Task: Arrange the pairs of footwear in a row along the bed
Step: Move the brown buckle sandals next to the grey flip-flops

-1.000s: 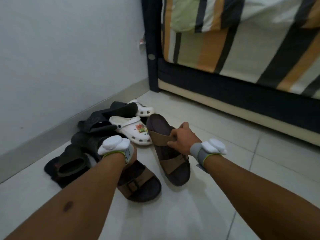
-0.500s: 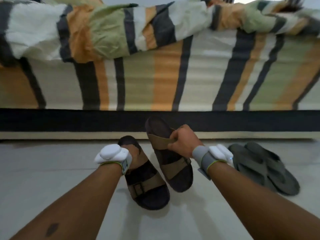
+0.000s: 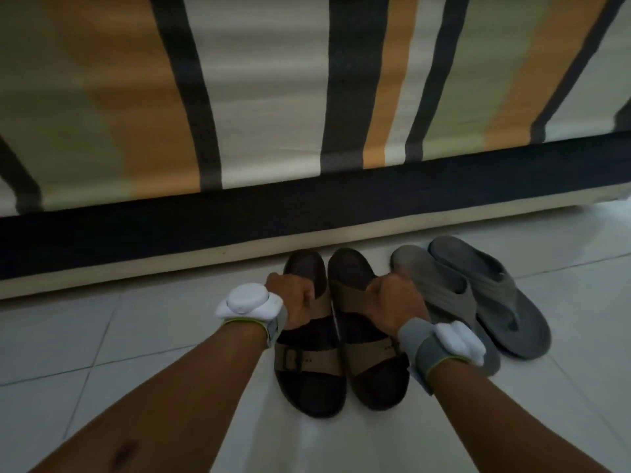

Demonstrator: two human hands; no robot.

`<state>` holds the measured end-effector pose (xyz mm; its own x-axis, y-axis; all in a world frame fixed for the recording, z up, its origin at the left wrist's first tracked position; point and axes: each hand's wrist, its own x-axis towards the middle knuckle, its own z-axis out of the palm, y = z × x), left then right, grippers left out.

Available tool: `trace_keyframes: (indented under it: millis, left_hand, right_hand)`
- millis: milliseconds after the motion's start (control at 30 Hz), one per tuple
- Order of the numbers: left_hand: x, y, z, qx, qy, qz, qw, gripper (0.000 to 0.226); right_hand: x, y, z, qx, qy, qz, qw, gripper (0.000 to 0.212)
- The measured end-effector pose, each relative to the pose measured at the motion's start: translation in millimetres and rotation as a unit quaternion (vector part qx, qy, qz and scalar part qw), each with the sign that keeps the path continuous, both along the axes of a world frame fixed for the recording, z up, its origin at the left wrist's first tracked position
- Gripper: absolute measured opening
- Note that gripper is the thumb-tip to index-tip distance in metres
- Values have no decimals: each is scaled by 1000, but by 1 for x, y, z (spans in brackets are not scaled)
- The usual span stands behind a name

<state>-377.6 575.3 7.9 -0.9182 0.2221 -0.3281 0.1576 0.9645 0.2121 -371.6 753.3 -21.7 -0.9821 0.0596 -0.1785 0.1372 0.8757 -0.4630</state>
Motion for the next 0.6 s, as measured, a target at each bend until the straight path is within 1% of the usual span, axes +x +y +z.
trace_keyframes:
  millis: [133,233,400,500,600]
  left_hand:
    - [-20,5,-17,21,-15,-9,1000,16]
    - [-29,6,-24,41,-9,-1,999,16]
    - [-40,11,-31,65,2,17,998,28]
    - [-38,6,-28,70,-5,20,997,39]
    - [-27,-15,-12,89,13,33,995,49]
  right_hand:
    - [-23,-2,-22,37,-2,-4,999,30]
    - [-34,-4,-27,70,-7,0,997,35]
    - [-40,-11,-31,62,22,-13,998,29]
    - [-34,-13,-24,41,28,-3,999,34]
    - [-25,-31,0,16,55,7,998,38]
